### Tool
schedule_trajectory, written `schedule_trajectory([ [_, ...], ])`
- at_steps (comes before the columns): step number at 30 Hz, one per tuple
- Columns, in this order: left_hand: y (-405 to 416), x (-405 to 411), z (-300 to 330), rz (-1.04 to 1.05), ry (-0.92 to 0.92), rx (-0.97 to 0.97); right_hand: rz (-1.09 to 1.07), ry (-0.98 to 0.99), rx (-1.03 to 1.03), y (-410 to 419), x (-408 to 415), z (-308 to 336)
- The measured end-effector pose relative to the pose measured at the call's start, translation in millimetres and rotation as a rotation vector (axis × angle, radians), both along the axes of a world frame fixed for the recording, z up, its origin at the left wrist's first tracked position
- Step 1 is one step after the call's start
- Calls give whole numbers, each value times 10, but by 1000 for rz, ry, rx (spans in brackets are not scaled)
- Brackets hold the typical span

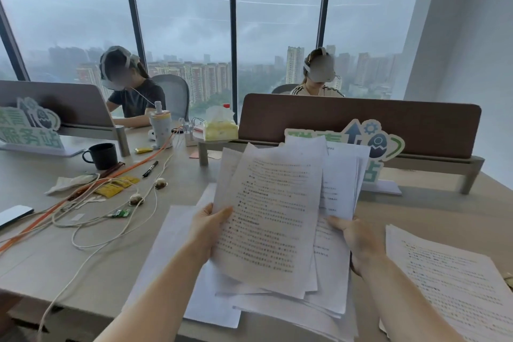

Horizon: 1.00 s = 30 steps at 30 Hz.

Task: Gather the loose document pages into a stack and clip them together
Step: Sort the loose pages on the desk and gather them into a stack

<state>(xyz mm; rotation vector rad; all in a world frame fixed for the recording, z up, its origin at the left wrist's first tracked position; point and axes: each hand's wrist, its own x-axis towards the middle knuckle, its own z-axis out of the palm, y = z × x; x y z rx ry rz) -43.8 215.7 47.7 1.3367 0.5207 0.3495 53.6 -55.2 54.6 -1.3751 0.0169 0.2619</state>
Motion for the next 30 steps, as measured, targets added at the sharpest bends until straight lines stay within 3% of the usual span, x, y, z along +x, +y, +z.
schedule_trajectory([
  [6,-273,90,-36,-83,47,18,31,-58,8,-16,-71,47],
  [11,-432,106,33,28,-10,139,91,-133,-18,-3,-166,171],
  [14,-483,112,74,35,-72,202,132,-274,-204,12,-163,194],
  [18,-388,126,35,4,-9,309,-37,-258,-365,20,-124,148],
  [22,-51,38,-126,39,232,550,-46,-209,-320,-55,-146,130],
  [26,372,-188,-287,135,713,955,-27,-205,-285,-73,-155,110],
  [30,575,-371,-337,131,1042,921,-18,-198,-300,-58,-147,93],
])
